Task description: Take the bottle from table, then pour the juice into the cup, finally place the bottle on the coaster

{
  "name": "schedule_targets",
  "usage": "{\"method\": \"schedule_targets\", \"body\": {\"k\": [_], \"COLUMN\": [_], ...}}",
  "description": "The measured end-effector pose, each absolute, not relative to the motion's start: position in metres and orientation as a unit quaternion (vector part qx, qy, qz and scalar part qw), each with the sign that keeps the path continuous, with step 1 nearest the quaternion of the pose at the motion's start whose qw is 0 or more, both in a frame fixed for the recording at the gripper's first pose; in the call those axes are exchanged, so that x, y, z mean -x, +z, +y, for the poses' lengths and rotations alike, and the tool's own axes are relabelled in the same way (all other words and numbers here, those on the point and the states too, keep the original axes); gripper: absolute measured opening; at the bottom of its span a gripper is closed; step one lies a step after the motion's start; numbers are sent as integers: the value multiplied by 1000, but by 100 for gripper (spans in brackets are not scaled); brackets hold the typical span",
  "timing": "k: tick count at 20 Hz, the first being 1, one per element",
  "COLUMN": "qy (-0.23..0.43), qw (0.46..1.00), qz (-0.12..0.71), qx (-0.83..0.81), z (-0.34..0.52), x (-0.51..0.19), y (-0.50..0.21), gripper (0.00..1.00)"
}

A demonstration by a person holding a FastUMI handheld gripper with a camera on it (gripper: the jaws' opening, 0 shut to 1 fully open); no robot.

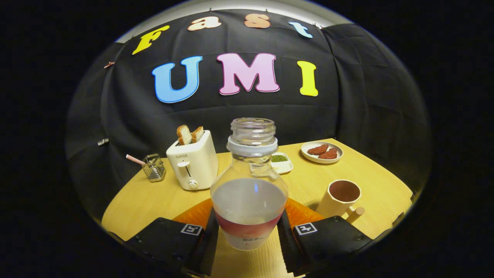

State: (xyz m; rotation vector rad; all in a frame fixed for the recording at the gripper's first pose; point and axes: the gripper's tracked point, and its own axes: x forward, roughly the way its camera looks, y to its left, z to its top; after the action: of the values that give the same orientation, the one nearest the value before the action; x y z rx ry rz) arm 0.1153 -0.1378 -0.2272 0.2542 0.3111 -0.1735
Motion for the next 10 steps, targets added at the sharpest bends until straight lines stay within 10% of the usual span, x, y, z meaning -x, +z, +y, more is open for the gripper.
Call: {"method": "schedule_targets", "body": {"k": [10], "qy": [-38], "qw": [915], "qz": [154], "qx": [-371], "z": [-158], "x": [-113], "y": [-211], "gripper": [71]}}
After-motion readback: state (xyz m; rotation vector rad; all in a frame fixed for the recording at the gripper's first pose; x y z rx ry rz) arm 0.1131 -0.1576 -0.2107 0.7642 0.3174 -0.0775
